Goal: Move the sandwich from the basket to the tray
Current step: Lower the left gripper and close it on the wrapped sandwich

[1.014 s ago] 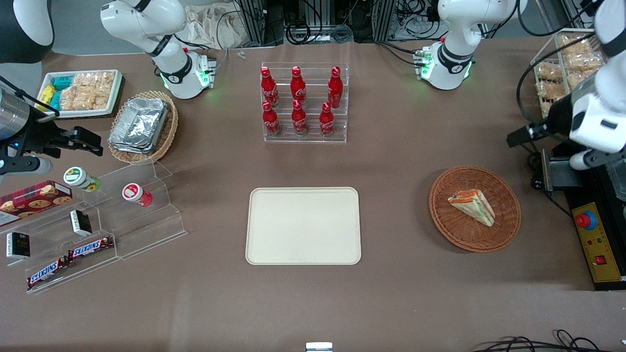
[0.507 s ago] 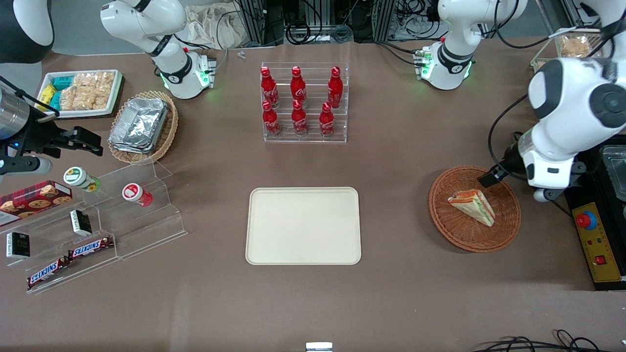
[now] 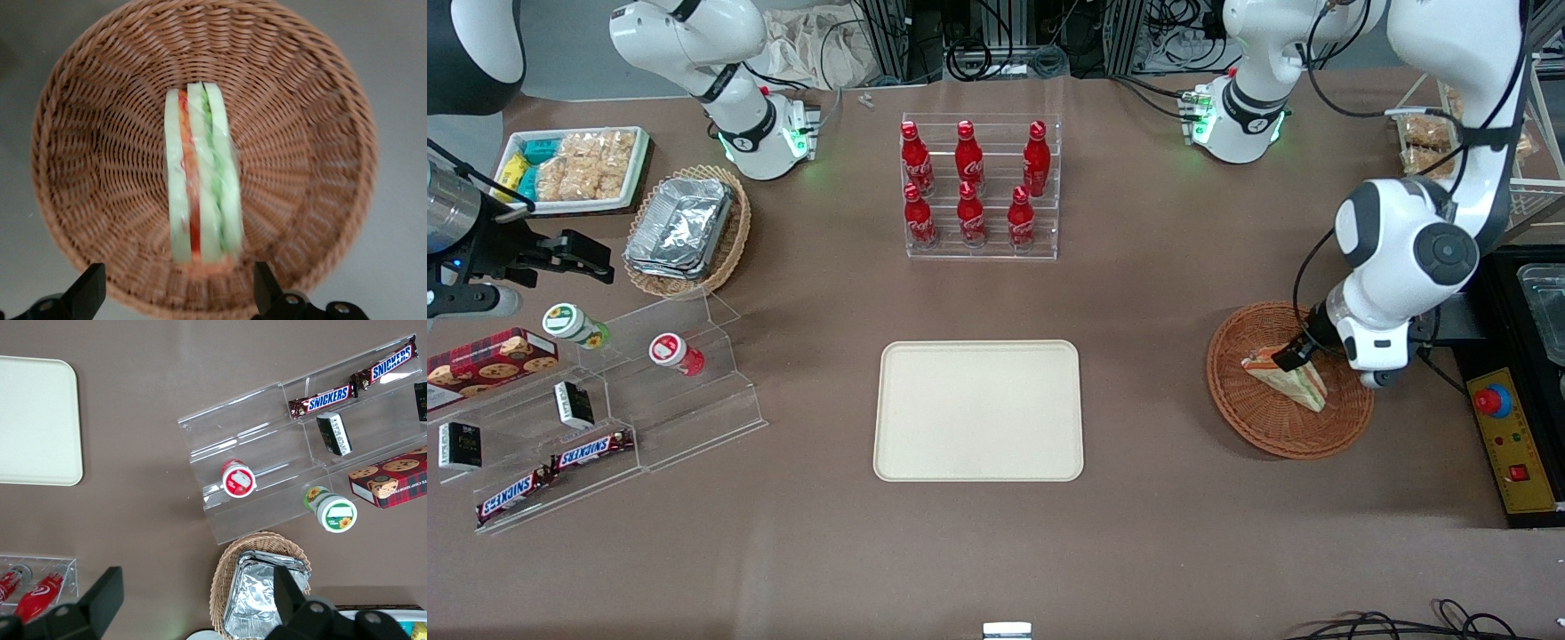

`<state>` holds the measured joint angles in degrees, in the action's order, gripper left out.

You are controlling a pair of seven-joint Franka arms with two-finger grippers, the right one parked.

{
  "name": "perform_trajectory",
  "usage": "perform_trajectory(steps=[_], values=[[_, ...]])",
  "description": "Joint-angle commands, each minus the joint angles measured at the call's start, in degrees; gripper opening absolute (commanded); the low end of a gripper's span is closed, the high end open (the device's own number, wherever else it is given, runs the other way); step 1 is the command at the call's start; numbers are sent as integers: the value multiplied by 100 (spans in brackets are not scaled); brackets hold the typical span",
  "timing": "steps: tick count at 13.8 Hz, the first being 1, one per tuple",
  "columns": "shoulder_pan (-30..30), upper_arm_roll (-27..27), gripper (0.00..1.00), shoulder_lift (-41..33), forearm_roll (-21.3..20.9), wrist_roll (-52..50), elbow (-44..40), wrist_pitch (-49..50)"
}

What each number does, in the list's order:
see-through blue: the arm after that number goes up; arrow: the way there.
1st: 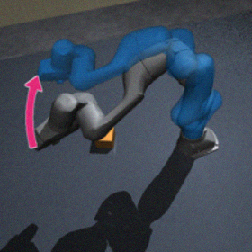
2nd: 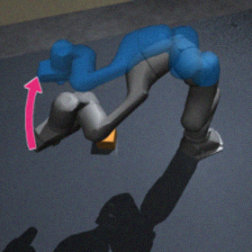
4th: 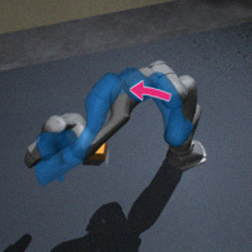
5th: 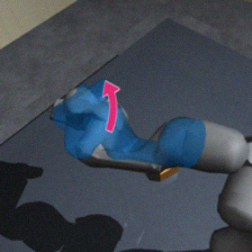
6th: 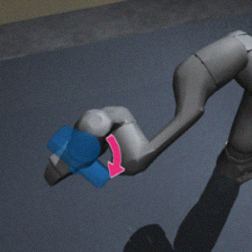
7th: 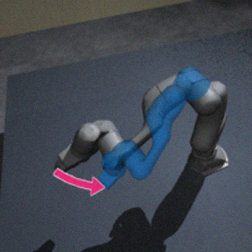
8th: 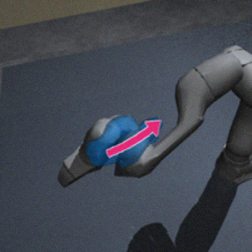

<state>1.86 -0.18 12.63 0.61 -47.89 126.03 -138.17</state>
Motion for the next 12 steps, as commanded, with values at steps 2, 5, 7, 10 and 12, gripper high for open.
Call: perform_trajectory(steps=[2, 5, 7, 10, 12], values=[[-1, -113, 100, 336, -52, -151, -25, -446], [-1, -114, 73, 600, -52, -204, -34, -798], [-1, -114, 16, 609, -52, -186, -78, -808], [51, -96, 0, 172, -87, -37, -148, -615], [87, 9, 0, -171, -96, 331, -576, 320]])
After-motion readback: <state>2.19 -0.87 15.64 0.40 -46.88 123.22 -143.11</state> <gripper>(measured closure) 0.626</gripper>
